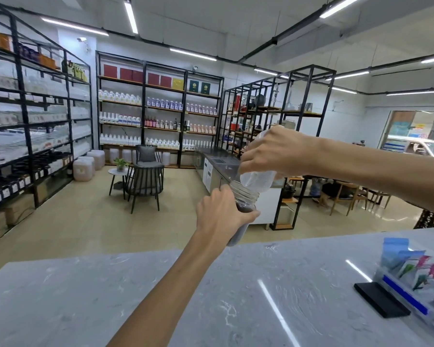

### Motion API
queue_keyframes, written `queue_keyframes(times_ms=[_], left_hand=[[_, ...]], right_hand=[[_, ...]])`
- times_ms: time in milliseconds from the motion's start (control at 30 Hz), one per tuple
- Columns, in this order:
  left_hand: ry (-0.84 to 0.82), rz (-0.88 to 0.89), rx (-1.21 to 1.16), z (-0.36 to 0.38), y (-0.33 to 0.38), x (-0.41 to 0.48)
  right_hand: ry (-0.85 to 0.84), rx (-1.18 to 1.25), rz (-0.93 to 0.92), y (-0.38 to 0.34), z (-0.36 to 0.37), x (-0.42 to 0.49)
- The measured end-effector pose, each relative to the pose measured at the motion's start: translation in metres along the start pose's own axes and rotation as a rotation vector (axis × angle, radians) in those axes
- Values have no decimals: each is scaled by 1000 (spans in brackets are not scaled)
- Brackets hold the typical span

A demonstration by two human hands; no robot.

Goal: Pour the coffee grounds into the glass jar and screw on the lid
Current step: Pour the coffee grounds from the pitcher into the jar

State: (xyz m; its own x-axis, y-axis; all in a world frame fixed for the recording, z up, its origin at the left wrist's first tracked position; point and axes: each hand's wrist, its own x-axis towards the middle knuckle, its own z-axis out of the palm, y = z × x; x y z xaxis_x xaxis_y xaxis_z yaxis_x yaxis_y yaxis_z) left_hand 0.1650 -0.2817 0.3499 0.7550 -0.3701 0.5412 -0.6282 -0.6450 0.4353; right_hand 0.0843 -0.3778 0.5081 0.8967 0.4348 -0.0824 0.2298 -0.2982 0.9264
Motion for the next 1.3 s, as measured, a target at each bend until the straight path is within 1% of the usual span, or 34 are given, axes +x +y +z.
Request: queue_keyframes(times_ms=[100, 200, 300, 433, 500, 567, 667, 767, 867, 1067, 1200, 1300], left_hand=[[8, -3, 20, 1, -1, -2], [21, 0, 74, 2, 0, -6], [11, -20, 69, 4, 0, -9], [7, -14, 112, 4, 2, -13], [7, -16, 109, 5, 3, -14], [10, -19, 101, 6, 4, -14], [-4, -2, 113, 7, 7, -16], [-7, -16, 79, 9, 9, -18], [-9, -6, 99, 11, 11, -18], [-29, -15, 78, 18, 14, -18], [-36, -25, 66, 18, 14, -18], [-37, -29, 45, 17, 13, -15]], right_hand=[[4, 15, 31, -2, 5, 0], [20, 16, 23, -4, 11, -1], [17, 48, 50, -4, 12, -3], [26, 62, 20, -7, 12, -5], [37, 70, 42, -7, 11, -7], [43, 51, 40, -9, 12, -7], [24, 6, -28, -15, 14, -5], [39, 14, 0, -13, 15, -7], [21, -43, -41, -21, 17, -6], [16, -64, -58, -24, 18, -5], [41, -95, -56, -23, 21, -5], [18, -92, -44, -21, 21, -3]])
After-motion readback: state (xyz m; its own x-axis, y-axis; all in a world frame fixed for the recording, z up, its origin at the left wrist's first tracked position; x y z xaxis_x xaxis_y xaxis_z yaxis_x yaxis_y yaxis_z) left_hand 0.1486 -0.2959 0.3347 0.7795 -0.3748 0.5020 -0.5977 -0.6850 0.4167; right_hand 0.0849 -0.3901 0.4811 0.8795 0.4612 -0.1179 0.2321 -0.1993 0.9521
